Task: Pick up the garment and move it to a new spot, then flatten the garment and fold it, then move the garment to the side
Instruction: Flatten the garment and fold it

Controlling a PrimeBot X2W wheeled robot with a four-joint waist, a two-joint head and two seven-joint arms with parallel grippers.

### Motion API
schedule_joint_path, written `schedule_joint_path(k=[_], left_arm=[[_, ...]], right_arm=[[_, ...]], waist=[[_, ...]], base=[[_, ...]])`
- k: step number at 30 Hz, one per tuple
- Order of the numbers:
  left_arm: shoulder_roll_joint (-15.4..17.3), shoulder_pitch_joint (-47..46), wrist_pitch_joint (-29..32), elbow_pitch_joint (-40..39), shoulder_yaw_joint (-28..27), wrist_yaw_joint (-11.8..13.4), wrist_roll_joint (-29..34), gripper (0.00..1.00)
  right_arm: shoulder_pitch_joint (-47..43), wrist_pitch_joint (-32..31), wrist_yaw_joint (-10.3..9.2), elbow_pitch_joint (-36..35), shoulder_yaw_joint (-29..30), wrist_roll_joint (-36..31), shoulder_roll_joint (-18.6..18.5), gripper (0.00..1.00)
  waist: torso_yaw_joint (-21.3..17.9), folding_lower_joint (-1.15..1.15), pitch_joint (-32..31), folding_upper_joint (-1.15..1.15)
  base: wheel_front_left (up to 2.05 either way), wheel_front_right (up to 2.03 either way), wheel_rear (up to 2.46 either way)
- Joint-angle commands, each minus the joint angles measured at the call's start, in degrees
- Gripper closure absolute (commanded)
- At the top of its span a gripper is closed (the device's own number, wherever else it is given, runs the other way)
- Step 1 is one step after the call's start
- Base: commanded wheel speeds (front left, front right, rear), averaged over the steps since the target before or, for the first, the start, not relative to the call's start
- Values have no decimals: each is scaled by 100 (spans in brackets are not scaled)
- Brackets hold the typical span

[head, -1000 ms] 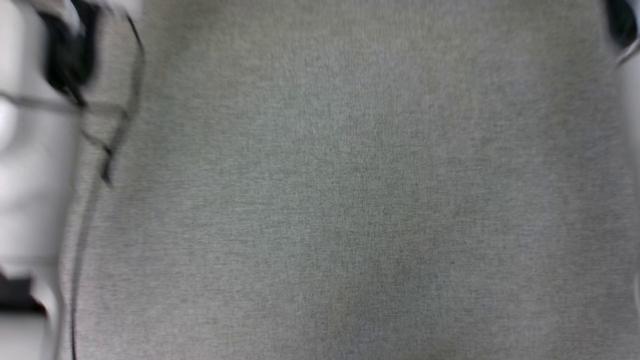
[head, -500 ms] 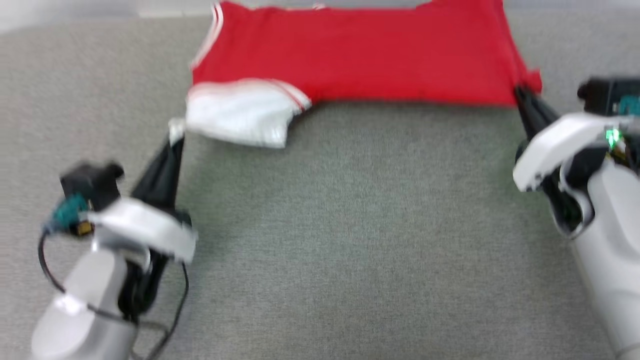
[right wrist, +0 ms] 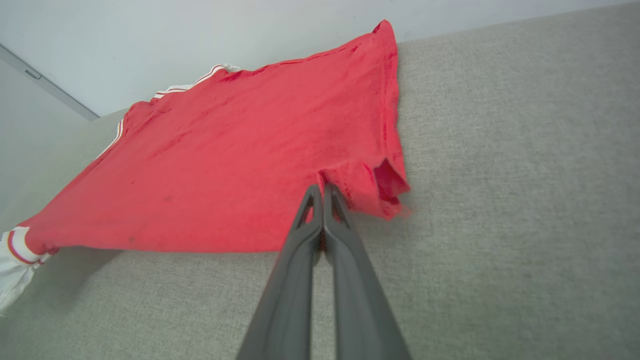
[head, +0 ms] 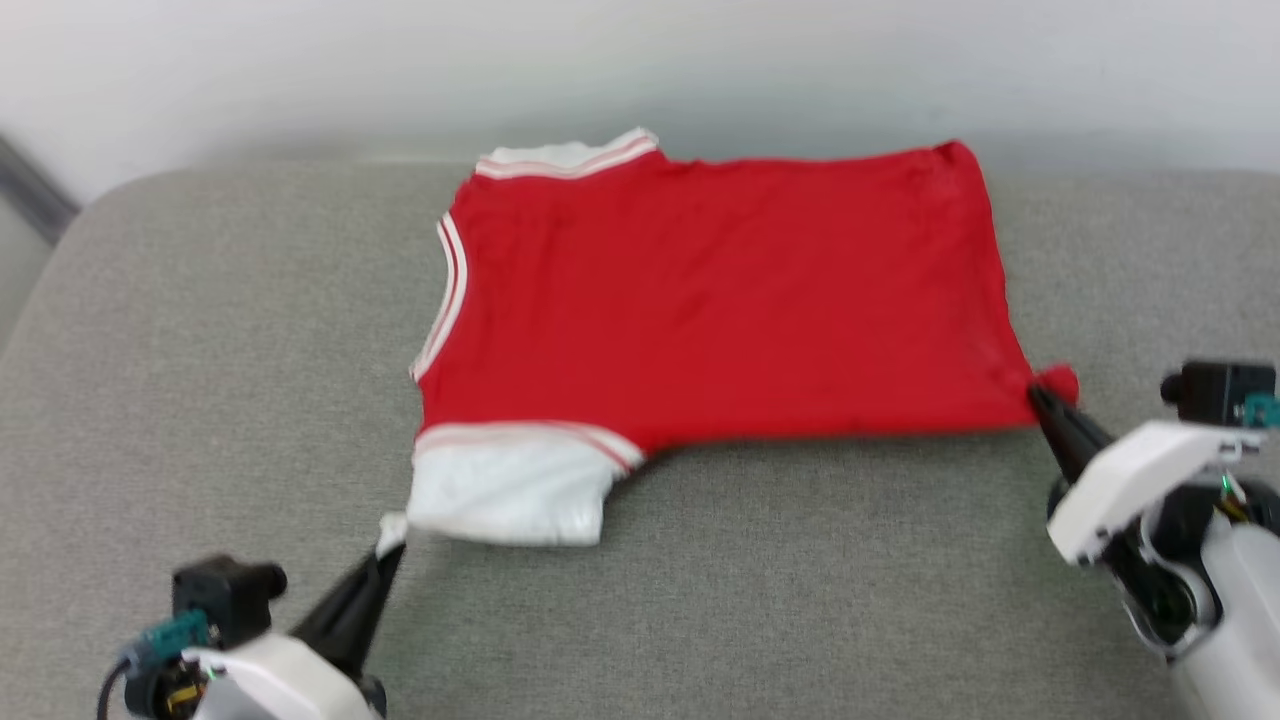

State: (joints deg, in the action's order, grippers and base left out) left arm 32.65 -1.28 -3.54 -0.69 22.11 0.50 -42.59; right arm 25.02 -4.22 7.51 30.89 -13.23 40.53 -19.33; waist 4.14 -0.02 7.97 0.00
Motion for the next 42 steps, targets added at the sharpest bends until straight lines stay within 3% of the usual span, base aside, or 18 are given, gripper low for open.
schedule_joint_path(k=[1, 17, 22, 34, 42], left_arm=[[61, 171, 71, -97, 32, 28, -39, 100], [744, 1899, 1278, -1198, 259, 37, -1093, 100], [844, 1995, 1270, -1351, 165, 84, -1153, 100], [717, 932, 743, -1709, -383, 1, -1025, 100], [580, -93, 815, -1255, -334, -91, -791, 100]], right_arm=[[-229, -91, -4, -87, 19, 61, -72, 100], [-2725, -1935, -3, -2016, 613, 792, -653, 100], [-3177, -2347, -3, -2627, 889, 828, -546, 100], [-2644, -3040, -3, -3574, 1490, 489, -71, 100], [-1839, -3348, -3, -3486, 1436, -174, 35, 100]], waist=[[33, 2, -117, 0], [-89, 2, -617, 0], [-149, 2, -564, 0], [-219, 2, 62, 0], [-231, 2, 642, 0]], base=[[0, 0, 0], [0, 0, 0], [0, 0, 0], [0, 0, 0], [0, 0, 0]])
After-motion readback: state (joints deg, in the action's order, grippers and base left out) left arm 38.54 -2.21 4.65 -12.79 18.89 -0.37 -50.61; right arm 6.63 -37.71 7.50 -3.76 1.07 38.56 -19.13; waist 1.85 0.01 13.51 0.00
